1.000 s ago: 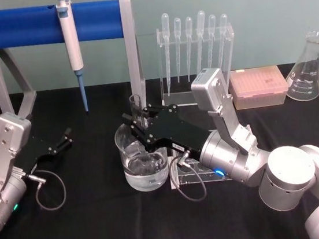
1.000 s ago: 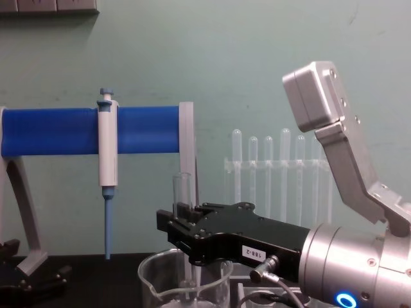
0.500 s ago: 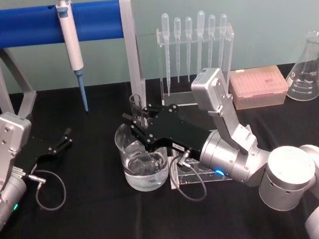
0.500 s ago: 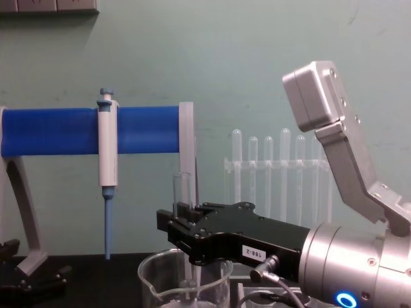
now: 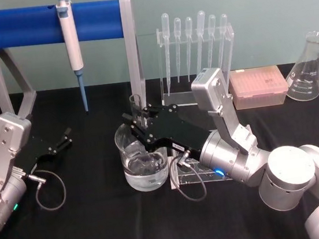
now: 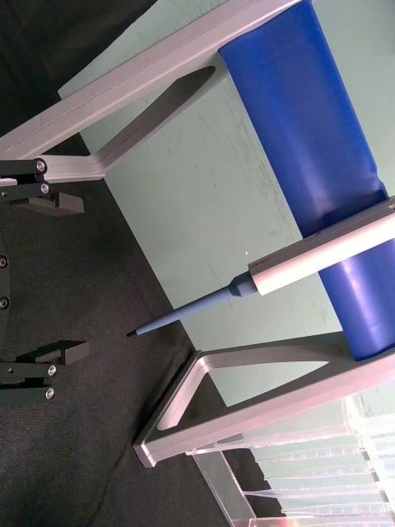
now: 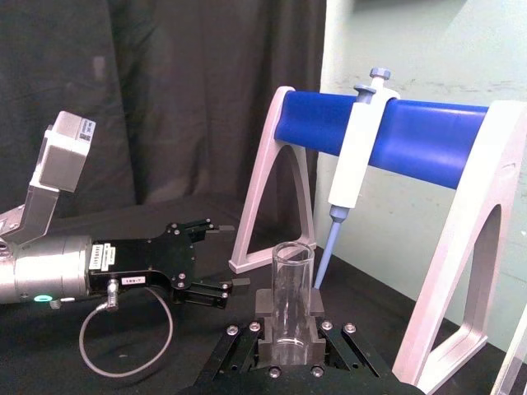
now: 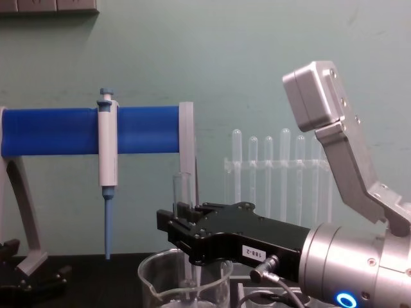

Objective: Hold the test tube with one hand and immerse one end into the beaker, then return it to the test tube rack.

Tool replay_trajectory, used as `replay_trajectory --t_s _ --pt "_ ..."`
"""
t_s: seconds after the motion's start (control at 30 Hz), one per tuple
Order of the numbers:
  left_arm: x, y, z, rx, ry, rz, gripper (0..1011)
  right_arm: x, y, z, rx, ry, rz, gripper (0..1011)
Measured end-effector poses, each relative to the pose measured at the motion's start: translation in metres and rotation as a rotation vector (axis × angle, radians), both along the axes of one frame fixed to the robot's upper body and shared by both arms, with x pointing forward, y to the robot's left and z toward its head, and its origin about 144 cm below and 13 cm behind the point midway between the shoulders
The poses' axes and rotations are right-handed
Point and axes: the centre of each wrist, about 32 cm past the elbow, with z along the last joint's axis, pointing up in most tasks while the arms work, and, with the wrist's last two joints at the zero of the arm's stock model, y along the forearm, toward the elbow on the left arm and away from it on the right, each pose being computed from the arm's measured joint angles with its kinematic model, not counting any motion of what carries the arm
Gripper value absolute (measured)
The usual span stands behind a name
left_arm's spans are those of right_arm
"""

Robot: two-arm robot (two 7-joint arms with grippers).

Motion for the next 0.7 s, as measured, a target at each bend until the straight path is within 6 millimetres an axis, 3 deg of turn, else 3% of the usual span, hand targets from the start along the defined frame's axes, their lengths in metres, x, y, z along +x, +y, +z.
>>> replay_trajectory --t_s 0.7 --pt "0.0000 0.0000 0.0000 0.000 0.000 0.000 1000 0.0000 0.0000 0.0000 0.000 0.000 0.000 227"
